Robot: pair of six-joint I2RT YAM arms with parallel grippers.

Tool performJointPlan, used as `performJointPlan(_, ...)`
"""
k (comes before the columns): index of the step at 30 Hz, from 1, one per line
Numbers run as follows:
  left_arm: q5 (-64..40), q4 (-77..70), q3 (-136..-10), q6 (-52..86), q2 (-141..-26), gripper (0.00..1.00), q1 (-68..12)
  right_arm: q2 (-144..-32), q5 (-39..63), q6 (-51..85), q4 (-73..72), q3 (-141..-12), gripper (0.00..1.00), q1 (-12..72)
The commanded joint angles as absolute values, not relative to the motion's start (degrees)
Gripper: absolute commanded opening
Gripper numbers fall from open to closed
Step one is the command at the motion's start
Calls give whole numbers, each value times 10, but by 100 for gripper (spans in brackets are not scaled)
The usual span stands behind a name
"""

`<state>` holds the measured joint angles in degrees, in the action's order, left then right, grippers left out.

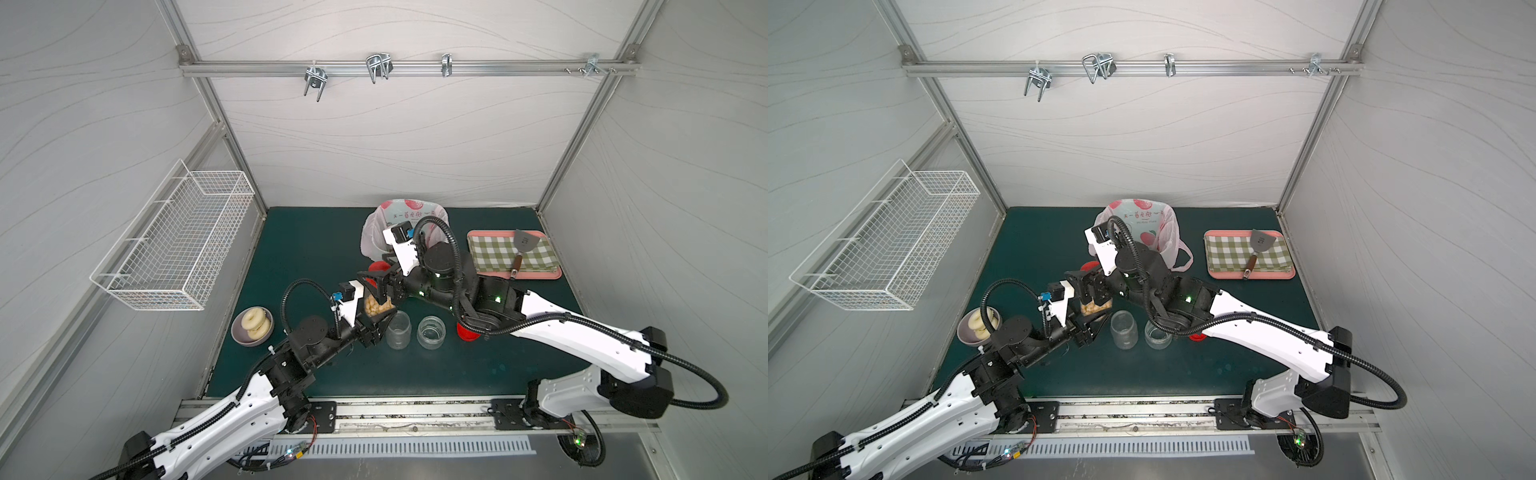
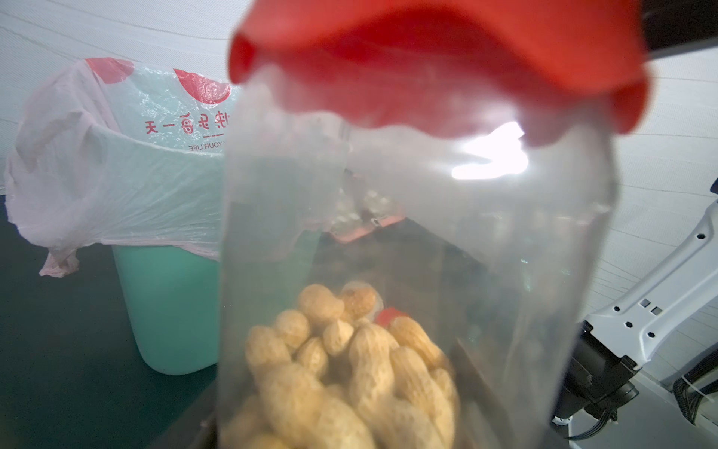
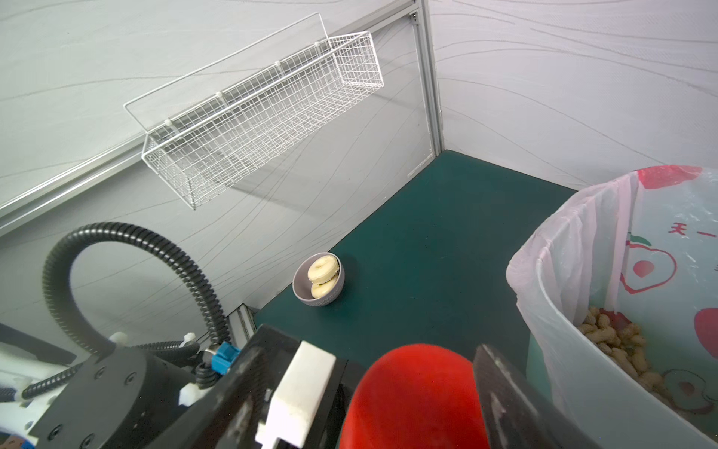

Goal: Empty moldy peanuts from jars
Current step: Unscrew the lid from the jar.

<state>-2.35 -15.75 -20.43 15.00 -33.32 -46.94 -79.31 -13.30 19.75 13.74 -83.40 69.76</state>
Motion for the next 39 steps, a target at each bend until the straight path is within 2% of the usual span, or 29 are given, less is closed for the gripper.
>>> performJointPlan(1,-25,-191,-208,144,-315,29,-469,-797,-169,207,167,-837,86,701)
performJointPlan(11,-25,-187,-207,143,-308,29,-469,-806,-152,213,158,-840,81,700)
performJointPlan(29,-52,-194,-213,154,-301,29,-469,-788,-89,207,128,-816,44,698)
performJointPlan(33,-76,-194,-219,155,-298,30,-469,-783,-26,204,114,-812,41,686)
performJointPlan(39,-114,-206,-221,156,-300,31,-469,-765,162,225,71,-789,35,631)
